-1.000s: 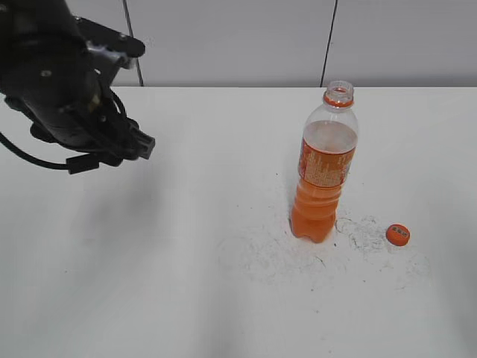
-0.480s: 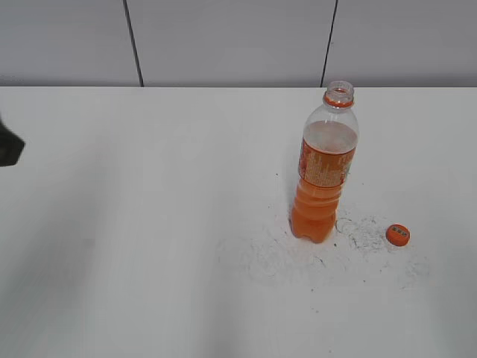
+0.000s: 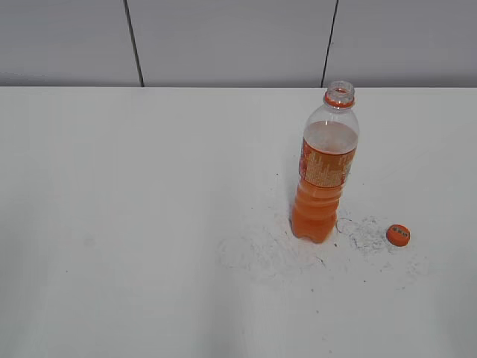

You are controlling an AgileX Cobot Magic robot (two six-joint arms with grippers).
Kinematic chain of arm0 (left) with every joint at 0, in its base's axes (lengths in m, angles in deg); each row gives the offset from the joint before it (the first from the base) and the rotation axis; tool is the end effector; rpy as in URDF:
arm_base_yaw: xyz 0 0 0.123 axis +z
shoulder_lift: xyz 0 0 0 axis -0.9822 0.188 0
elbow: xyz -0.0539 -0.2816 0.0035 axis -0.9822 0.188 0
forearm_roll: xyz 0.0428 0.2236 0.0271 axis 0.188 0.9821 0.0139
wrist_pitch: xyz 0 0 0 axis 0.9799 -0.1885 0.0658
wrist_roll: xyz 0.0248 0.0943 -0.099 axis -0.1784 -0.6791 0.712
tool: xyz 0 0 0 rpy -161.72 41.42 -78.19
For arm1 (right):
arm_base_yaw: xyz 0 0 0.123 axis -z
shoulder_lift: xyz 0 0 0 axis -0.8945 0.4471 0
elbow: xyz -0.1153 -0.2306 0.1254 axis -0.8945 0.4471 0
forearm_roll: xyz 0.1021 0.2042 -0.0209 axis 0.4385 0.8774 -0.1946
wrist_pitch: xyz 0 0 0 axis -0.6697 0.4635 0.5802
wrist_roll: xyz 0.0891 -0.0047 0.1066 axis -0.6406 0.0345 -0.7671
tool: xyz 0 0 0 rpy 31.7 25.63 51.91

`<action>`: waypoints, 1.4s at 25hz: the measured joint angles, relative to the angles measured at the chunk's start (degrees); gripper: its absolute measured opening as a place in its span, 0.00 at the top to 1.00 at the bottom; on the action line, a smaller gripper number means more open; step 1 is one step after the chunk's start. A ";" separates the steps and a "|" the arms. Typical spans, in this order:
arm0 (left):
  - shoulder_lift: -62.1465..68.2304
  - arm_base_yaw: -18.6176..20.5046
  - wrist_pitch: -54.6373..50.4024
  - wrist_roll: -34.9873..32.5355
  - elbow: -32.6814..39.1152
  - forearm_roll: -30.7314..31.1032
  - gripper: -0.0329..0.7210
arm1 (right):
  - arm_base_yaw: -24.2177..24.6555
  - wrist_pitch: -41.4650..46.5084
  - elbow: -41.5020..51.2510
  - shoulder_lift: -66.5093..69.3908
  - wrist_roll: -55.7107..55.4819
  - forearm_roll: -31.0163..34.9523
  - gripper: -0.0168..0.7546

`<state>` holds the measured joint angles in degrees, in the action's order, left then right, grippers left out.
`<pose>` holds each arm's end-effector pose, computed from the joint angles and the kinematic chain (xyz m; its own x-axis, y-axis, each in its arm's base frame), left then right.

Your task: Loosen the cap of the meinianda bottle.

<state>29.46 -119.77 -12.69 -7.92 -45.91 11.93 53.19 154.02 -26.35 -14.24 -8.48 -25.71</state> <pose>0.0611 -0.0301 0.2660 -0.5235 0.4020 -0.7512 0.5585 0.8278 0.0537 0.0064 0.0255 0.2254 -0.6057 -0.1963 -0.7711 -0.3586 0.9325 0.0442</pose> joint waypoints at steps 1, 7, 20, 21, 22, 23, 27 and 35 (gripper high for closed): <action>-2.33 -0.01 -0.76 -0.47 0.67 -0.58 0.36 | 0.00 0.00 0.06 -0.84 -0.01 0.00 0.33; -12.36 -0.01 -1.71 -1.31 3.93 -2.09 0.36 | 0.00 0.11 0.06 -4.39 0.13 -2.00 0.33; -13.23 -0.06 -1.41 -1.31 4.13 -2.31 0.36 | 0.00 -6.01 2.64 -4.39 0.13 -5.95 0.33; -13.23 -0.06 -1.41 -1.31 4.13 -2.31 0.36 | 0.00 -6.31 2.79 -4.39 0.13 -6.01 0.33; -13.23 -0.06 -1.41 -1.31 4.13 -2.38 0.36 | 0.00 -6.45 2.82 -4.39 0.13 -6.01 0.33; -13.23 -0.06 -1.41 -1.31 4.13 -2.38 0.36 | 0.00 -6.54 2.82 -4.39 0.13 -6.01 0.33; -13.23 -0.06 -1.39 -1.31 4.13 -2.38 0.36 | 0.00 -6.71 2.82 -4.39 0.13 -6.01 0.33; -13.23 5.52 -1.39 -1.31 4.13 -2.42 0.36 | 0.00 -6.77 2.82 -4.39 0.13 -6.01 0.33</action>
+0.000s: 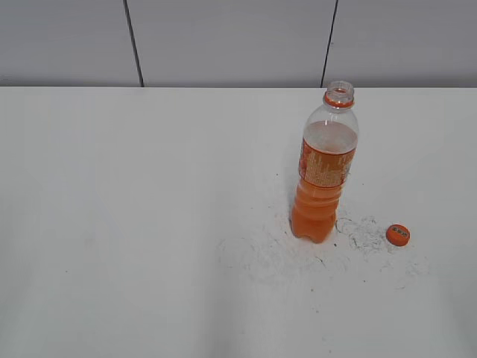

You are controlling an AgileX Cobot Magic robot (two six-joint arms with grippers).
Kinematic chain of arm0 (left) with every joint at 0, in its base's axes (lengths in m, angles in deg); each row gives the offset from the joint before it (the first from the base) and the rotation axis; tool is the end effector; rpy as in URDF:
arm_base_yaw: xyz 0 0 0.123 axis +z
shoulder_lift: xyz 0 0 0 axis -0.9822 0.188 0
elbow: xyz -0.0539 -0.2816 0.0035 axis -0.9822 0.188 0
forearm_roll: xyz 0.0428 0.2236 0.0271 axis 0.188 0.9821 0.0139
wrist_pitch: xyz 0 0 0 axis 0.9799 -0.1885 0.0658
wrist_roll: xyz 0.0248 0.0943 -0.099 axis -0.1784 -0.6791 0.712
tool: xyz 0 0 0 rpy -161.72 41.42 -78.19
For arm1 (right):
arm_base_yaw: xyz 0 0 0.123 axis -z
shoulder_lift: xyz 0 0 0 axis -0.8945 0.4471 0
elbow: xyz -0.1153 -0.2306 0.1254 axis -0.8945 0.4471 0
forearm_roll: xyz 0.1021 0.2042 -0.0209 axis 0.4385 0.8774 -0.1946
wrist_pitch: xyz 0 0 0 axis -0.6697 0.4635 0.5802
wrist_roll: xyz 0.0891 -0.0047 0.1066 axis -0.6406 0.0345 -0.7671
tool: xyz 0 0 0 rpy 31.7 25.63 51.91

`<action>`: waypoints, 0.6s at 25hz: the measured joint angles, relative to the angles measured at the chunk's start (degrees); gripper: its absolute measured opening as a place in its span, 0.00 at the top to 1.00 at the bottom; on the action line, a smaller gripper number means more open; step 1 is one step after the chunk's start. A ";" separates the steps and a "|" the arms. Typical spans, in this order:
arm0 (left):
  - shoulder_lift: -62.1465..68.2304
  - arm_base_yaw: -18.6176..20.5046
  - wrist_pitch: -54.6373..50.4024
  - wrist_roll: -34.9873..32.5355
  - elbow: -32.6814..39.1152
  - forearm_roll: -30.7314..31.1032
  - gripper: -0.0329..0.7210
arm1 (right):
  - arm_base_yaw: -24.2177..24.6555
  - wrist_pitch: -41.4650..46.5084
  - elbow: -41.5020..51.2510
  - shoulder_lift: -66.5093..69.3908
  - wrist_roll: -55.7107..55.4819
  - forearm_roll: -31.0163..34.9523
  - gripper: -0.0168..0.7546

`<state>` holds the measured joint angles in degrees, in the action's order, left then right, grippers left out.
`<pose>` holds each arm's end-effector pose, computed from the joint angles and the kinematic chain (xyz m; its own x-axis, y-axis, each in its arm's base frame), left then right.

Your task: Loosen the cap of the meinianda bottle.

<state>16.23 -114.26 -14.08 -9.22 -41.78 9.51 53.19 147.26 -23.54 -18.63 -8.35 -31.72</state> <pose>0.0349 -0.0098 0.2518 -0.4756 0.2889 -0.8309 0.4964 0.8679 0.0176 0.0143 0.0126 0.2236 -0.4910 -0.2074 -0.8461 -0.2960 0.9532 -0.0619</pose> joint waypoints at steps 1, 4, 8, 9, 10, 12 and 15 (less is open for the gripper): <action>0.00 1.74 0.00 0.00 0.00 0.00 0.36 | 0.00 0.00 0.00 0.00 0.00 0.00 0.33; 0.00 8.23 0.00 0.00 0.00 0.00 0.36 | 0.23 0.00 0.00 0.00 0.00 0.00 0.33; -0.06 16.17 0.00 0.00 0.00 0.00 0.36 | 3.67 0.00 0.00 0.00 0.00 0.00 0.32; -0.11 17.67 0.00 0.00 0.00 0.00 0.36 | 4.40 0.00 0.00 0.00 0.00 0.00 0.32; -0.11 18.88 0.00 0.00 0.00 0.00 0.36 | 5.66 0.00 0.00 0.00 0.00 0.00 0.32; -0.64 20.81 0.05 0.00 0.00 0.00 0.36 | 7.48 0.00 0.00 0.00 0.00 0.00 0.32; -3.00 23.74 -0.01 0.00 0.00 0.00 0.36 | 9.75 0.00 0.00 0.00 0.00 0.00 0.32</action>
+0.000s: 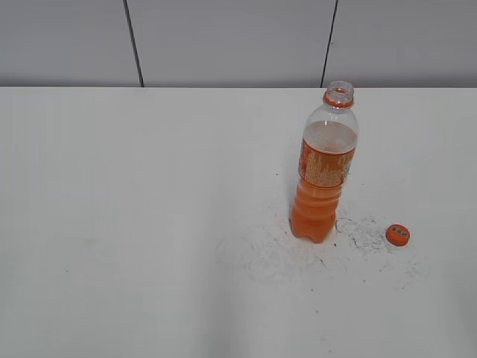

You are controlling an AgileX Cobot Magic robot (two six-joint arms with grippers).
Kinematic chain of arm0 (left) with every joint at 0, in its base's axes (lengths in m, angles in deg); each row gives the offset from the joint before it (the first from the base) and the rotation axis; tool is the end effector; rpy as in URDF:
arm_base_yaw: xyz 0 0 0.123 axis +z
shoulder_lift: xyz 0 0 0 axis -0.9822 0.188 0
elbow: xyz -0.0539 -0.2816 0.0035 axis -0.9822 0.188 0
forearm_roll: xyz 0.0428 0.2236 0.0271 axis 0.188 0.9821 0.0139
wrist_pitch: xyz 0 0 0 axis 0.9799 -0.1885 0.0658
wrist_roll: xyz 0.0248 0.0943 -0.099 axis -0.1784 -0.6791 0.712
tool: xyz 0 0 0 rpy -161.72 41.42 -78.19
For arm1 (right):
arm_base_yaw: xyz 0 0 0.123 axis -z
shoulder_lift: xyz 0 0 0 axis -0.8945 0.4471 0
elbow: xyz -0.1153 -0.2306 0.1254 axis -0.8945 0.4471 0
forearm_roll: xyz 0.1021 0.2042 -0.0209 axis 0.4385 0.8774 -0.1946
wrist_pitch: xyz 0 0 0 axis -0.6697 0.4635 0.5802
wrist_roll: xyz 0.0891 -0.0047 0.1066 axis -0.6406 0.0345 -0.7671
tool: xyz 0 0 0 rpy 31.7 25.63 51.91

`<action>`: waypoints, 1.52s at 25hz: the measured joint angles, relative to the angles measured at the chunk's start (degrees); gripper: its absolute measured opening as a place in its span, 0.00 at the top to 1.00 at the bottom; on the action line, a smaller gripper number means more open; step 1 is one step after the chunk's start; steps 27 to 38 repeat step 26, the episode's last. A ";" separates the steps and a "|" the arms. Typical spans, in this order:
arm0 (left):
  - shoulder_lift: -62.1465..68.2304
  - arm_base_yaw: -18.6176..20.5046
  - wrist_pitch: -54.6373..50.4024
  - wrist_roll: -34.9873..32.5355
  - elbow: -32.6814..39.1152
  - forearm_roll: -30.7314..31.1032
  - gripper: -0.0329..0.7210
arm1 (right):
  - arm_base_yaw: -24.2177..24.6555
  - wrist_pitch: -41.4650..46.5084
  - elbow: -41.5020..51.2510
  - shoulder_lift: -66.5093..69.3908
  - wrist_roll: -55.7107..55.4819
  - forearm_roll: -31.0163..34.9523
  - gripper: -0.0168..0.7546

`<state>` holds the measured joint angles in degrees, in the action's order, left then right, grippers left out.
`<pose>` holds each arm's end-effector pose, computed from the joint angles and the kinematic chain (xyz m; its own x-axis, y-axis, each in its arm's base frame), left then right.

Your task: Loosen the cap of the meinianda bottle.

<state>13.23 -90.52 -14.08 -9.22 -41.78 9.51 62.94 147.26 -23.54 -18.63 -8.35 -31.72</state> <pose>0.0293 0.0064 0.2534 -0.5082 0.0642 -0.8588 0.1042 0.9945 0.0127 0.0162 0.0100 0.2236 -0.5190 -0.1212 -0.8461 -0.1303 0.9895 -0.0619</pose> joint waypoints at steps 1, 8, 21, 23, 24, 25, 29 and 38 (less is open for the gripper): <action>-0.72 0.99 0.00 0.00 0.00 0.00 0.36 | 0.44 0.00 0.00 0.00 0.00 0.00 0.32; -4.71 4.68 0.00 0.00 0.00 0.00 0.36 | 1.11 0.00 0.00 0.00 0.00 0.00 0.32; -6.46 6.49 -0.01 0.00 0.00 -0.02 0.36 | 1.11 -0.05 0.00 0.00 0.00 0.06 0.32; -6.46 6.49 -0.01 0.00 0.00 -0.02 0.36 | 1.11 -0.05 0.00 0.00 0.00 0.06 0.32; -6.46 6.49 -0.01 0.00 0.00 -0.02 0.36 | 1.11 -0.05 0.00 0.00 0.00 0.06 0.32; -6.46 6.49 -0.01 0.00 0.00 -0.02 0.36 | 1.11 -0.05 0.00 0.00 0.00 0.06 0.32; -6.46 6.49 -0.01 0.00 0.00 -0.02 0.36 | 1.11 -0.05 0.00 0.00 0.00 0.06 0.32; -6.46 6.49 -0.01 0.00 0.00 -0.02 0.36 | 1.11 -0.05 0.00 0.00 0.00 0.06 0.32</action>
